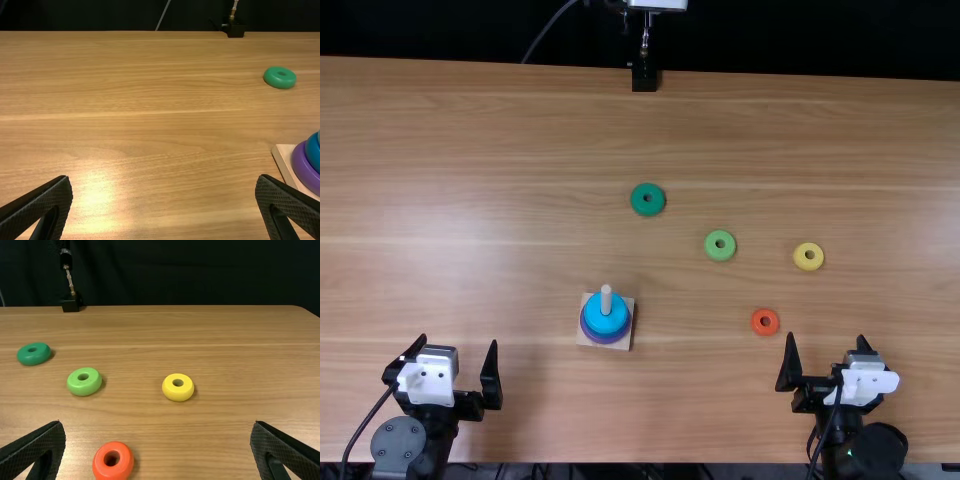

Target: Build the Hanoi tower: stack the rings onto the peg from bottom to top in this color order: purple, dark blue, light blue, dark green, light green, yellow, orange.

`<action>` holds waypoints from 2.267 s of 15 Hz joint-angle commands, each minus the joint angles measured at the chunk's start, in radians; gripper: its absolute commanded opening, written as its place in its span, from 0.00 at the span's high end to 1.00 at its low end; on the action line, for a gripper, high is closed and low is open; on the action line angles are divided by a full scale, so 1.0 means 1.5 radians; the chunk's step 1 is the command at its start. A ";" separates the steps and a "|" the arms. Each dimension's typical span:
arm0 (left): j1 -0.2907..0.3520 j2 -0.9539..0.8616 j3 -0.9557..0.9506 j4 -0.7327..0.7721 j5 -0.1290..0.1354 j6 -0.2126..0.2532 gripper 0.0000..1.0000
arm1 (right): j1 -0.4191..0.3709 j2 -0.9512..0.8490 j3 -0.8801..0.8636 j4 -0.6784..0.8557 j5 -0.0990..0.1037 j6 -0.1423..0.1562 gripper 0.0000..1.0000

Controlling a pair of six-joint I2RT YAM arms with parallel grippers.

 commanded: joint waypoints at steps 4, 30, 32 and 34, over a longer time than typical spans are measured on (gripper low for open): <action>0.008 -0.012 -0.074 -0.049 -0.002 0.008 0.00 | -0.001 -0.004 0.133 -0.044 -0.010 0.002 0.00; 0.008 -0.012 -0.074 -0.049 -0.002 0.008 0.00 | 0.284 1.346 1.075 -0.211 -0.005 0.139 0.00; 0.008 -0.012 -0.074 -0.049 -0.002 0.008 0.00 | 0.289 1.411 1.148 -0.248 -0.005 0.139 0.00; 0.008 -0.012 -0.074 -0.049 -0.002 0.008 0.00 | 0.289 1.475 1.214 -0.293 -0.004 0.139 0.00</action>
